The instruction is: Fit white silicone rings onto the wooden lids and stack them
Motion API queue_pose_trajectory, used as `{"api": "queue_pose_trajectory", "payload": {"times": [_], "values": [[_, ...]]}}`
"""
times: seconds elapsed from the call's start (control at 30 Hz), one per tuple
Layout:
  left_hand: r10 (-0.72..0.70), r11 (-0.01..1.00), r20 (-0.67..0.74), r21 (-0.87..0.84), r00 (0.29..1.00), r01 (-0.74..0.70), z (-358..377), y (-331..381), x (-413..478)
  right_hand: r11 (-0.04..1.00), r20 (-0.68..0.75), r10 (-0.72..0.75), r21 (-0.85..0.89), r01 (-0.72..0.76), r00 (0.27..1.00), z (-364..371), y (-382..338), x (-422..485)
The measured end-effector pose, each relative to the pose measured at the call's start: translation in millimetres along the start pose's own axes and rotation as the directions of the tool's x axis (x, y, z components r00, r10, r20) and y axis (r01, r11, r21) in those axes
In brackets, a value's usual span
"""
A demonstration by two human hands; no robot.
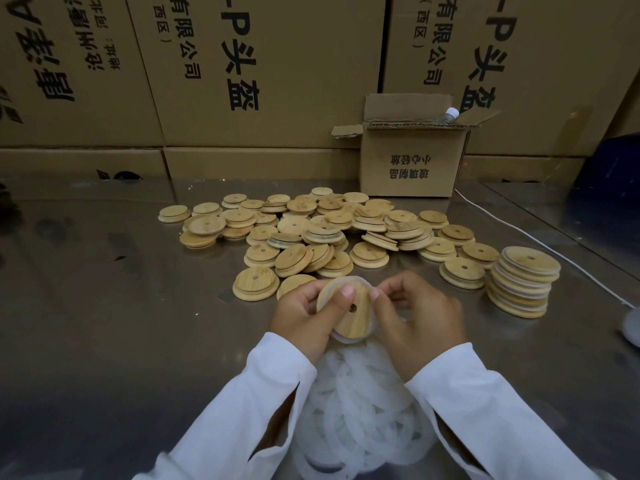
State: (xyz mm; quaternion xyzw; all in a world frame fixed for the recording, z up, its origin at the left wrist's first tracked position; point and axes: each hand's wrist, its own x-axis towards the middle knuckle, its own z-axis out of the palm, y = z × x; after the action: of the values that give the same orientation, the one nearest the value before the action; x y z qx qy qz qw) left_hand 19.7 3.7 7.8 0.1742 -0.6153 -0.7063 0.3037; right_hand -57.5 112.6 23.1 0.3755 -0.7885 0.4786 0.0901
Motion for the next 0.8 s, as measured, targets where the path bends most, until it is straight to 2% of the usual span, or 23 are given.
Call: {"api": "queue_pose_trajectory", "payload": {"times": [0.2,0.4,0.6,0.8], "values": [[0.028,1.0,-0.004,0.005,1.0,-0.028,-1.5,3.1,1.1,0.973,0.04,0.135,0.184,-0.14,0.99,-2.7,0.2,6.5],[0.057,0.998,-0.035,-0.025,0.998,-0.058,-3.2,2.2,2.9,0.924,0.106,0.172,0.326,-0.198,0.979,-5.7,-2.7,9.9],[0.075,0.996,-0.049,-0.048,0.996,-0.077,-7.0,1.1,4.4,0.949,0.079,0.11,0.288,-0.128,0.991,-4.9,-7.2,6.3],[0.129,0.991,-0.068,-0.015,0.989,-0.131,-0.9,1.4,0.1,0.97,-0.006,0.073,0.231,-0.07,0.997,-1.0,-7.7,-0.1]]}}
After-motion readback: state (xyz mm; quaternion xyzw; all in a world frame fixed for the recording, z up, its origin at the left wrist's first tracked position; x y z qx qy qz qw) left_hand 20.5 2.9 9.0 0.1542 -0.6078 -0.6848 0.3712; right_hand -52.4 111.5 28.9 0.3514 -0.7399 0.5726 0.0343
